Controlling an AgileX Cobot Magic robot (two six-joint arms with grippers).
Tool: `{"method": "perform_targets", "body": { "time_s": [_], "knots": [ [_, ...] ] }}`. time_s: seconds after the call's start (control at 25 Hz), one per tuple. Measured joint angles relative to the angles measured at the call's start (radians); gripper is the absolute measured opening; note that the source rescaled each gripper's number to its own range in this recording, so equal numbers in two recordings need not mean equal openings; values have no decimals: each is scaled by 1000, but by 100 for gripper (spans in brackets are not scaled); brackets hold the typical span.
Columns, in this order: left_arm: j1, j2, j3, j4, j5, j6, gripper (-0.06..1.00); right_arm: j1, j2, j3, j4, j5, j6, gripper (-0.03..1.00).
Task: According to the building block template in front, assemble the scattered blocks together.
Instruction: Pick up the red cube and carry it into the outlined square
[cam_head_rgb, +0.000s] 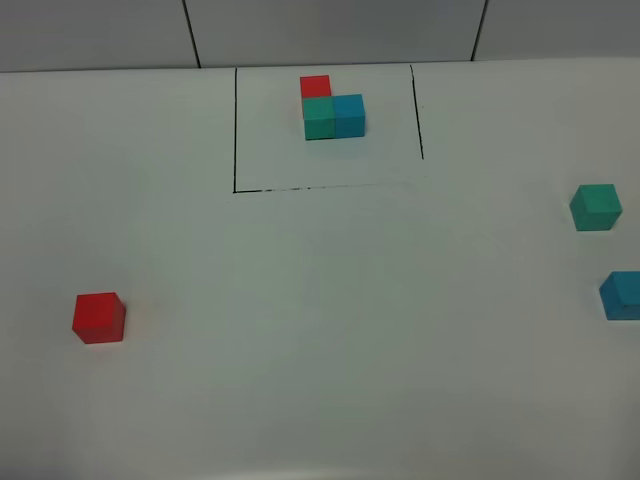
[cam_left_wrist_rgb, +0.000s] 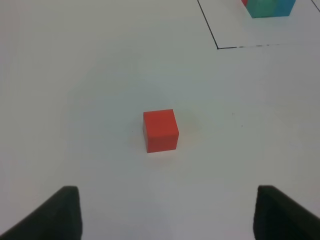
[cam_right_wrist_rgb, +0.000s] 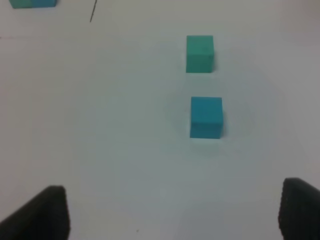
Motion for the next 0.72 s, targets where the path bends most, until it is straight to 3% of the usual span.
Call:
{"method": "perform_targets", "body": {
  "time_s": [0.72],
  "knots": [
    [0, 0, 0, 0, 0, 0, 58, 0, 0, 0, 0, 0, 0, 81]
  ]
}}
